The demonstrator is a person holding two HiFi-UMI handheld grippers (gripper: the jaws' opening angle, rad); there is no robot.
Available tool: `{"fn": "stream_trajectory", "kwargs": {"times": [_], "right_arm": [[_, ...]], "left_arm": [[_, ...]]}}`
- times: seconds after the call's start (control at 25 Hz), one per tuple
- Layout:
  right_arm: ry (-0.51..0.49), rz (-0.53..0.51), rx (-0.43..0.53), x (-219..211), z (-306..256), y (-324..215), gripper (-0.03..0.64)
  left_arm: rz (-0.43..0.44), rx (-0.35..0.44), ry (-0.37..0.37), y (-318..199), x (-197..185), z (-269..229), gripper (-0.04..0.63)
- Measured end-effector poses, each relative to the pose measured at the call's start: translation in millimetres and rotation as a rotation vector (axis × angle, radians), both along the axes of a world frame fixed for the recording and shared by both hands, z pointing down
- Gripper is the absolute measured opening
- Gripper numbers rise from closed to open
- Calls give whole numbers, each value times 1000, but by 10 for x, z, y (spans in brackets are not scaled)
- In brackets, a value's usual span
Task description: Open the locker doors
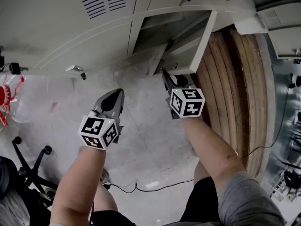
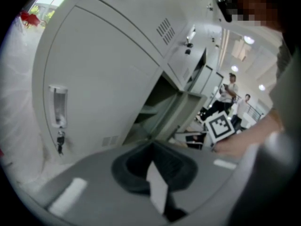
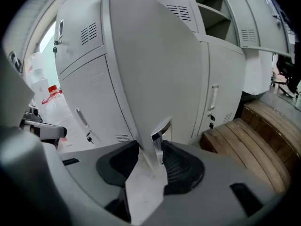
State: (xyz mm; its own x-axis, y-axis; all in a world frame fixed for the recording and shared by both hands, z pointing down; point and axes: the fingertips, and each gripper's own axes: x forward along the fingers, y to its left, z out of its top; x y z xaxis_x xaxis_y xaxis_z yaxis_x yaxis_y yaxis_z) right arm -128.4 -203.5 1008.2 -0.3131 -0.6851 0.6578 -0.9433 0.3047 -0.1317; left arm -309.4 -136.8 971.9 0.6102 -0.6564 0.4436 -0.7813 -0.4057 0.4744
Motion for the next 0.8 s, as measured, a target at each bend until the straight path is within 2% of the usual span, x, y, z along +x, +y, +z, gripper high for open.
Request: {"fn": "stream_trajectory", "kwargs": {"times": [0.16,0.44,0.6,0.8], "right_arm": [[-42,34,-25,153,18,88,156],[-55,71,-51,531,26,231,145],[-9,127,-26,1064,35,332,111],[71,109,-18,1562,43,272,96]], "left_arm": [[7,-3,3,-35,117,1,3],[27,-2,11,-111,322,-49,3],[43,-6,1,-142,418,-33,3],[56,-10,8,-218,620,-46,3]]}}
